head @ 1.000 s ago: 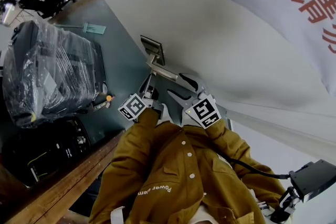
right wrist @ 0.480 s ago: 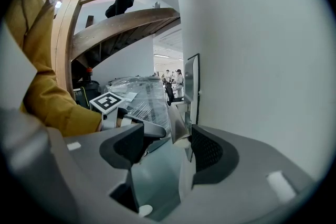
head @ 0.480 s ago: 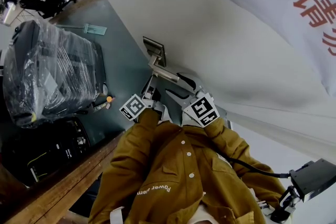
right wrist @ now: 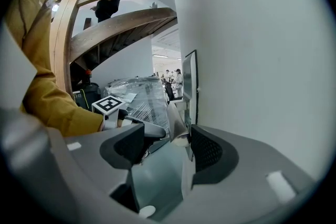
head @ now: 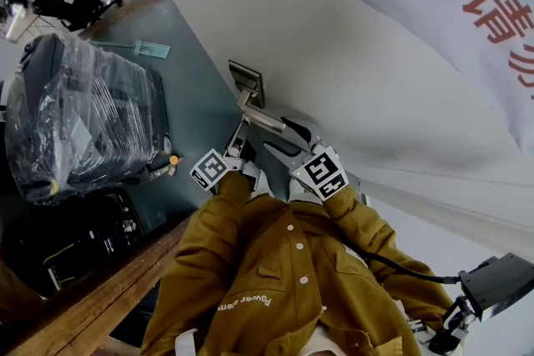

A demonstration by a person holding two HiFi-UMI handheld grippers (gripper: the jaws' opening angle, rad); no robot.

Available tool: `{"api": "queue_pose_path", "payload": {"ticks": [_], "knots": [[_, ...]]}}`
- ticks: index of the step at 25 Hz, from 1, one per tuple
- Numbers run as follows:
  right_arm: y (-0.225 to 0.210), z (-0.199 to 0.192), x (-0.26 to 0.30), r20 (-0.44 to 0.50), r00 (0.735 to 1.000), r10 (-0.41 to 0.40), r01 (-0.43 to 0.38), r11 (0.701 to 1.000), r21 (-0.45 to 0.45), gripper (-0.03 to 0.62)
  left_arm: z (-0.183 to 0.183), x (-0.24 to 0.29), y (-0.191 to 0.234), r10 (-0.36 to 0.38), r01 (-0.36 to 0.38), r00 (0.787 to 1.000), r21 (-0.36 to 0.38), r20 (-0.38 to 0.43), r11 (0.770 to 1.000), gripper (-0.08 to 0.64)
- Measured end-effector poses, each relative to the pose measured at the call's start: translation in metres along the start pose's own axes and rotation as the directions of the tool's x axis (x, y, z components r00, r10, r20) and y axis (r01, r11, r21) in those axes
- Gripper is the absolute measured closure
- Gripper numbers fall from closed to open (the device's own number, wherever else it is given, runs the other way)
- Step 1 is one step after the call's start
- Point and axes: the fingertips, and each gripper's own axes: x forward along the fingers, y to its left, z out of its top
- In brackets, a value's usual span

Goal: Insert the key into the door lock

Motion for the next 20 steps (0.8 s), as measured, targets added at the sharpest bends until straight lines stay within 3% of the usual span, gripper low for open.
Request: {"api": "queue_pose_path", "payload": {"ticks": [3,9,10,12,20], "knots": [[0.0,0.0,0.0,-0.001,1.0,0.0,0.0,1.0,0.002,0.308,0.0,0.0,-0.01,-0.034,0.034,0.999,-0.026,0.002,0.999,0.538],[0.0,0.001,0.003,-0.002,1.0,0.002,-0.002,1.0,0.004,0.308,0.005,-0.003,0.001,0.001,0.002,0.999,0.055,-0.04,0.998,0.538],[0.0,0.001,0.003,-0.001,1.0,0.003,-0.003,1.0,0.006,0.308,0.005,-0.003,0.0,-0.007,0.009,0.999,0.045,-0.043,0.999,0.538],[0.001,0.002,0.003,-0.001,1.0,0.004,-0.004,1.0,0.008,0.308,0.002,-0.001,-0.008,-0.06,0.059,0.998,-0.043,-0.034,0.997,0.538],[0.0,0.002,0.005,-0.003,1.0,0.004,-0.004,1.0,0.01,0.31,-0.001,0.002,-0.023,-0.126,0.12,0.992,-0.138,-0.031,0.983,0.538]]}}
